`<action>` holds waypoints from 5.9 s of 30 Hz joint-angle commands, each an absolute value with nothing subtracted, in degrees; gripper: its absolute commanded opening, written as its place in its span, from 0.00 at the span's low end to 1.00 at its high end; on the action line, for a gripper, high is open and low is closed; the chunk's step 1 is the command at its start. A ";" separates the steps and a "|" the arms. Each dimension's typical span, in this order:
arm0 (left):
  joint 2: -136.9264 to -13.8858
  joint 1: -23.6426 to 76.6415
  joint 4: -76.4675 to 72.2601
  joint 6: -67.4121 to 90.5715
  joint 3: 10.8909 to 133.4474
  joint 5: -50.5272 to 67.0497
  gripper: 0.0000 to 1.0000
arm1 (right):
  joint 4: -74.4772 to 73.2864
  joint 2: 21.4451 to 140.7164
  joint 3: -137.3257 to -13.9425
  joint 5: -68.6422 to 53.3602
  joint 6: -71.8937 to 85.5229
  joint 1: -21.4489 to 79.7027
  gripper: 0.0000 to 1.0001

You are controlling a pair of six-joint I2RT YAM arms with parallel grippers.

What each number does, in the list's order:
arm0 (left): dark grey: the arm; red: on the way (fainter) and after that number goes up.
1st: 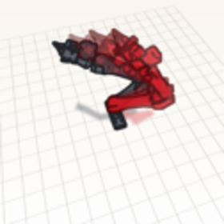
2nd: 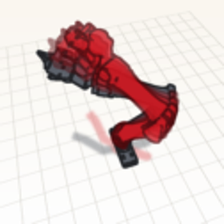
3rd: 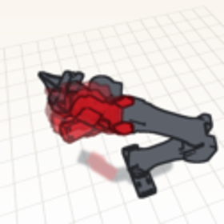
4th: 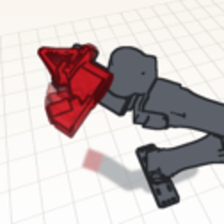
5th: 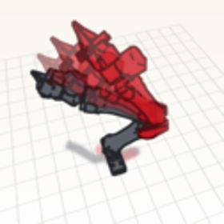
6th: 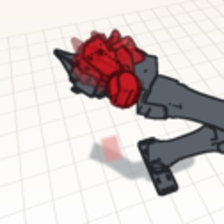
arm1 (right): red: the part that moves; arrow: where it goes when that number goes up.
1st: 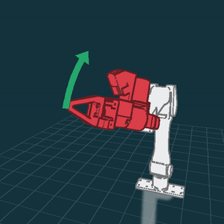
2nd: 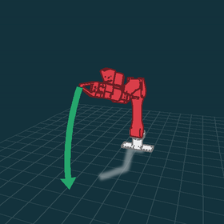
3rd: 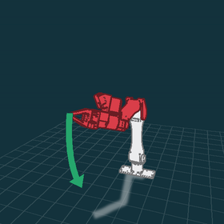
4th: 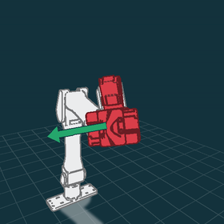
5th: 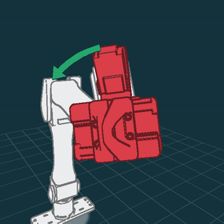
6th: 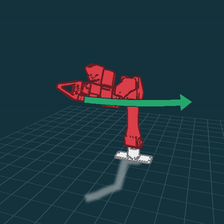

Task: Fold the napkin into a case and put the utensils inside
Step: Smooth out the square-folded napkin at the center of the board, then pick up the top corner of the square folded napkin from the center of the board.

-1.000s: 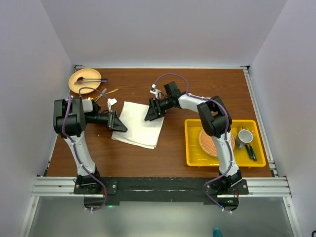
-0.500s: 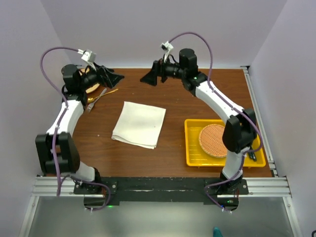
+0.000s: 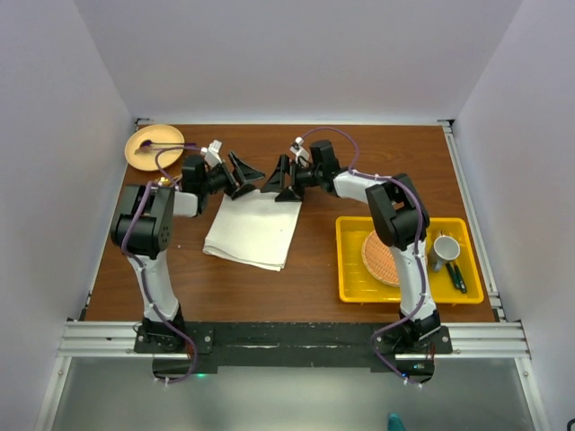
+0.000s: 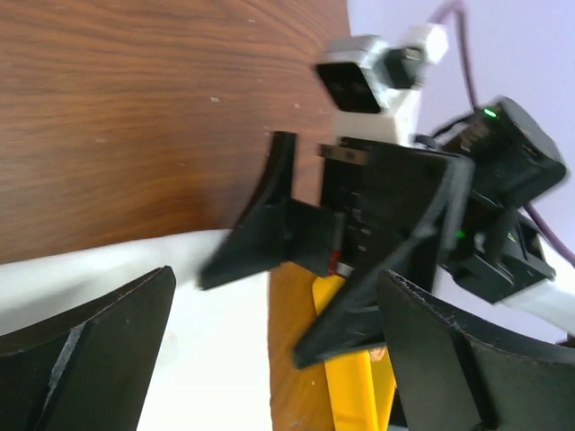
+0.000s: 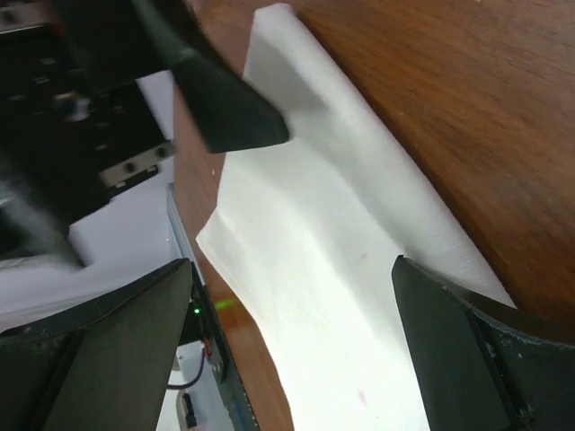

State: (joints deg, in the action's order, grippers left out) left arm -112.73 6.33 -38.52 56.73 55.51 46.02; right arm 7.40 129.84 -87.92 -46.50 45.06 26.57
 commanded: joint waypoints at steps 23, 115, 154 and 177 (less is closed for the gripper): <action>-100.47 -5.10 -19.81 44.41 46.42 62.31 1.00 | -1.49 132.89 -86.13 -40.69 40.34 22.94 0.98; -72.95 39.81 15.47 -52.65 31.99 26.37 0.33 | -25.75 121.99 -84.64 -41.75 9.49 26.98 0.29; -98.09 19.16 40.41 -63.18 71.02 42.53 0.00 | -33.05 124.01 -95.54 -44.12 5.63 25.84 0.37; -84.20 27.60 31.03 -54.40 45.35 42.10 0.41 | -33.40 121.55 -90.00 -42.28 3.43 25.84 0.39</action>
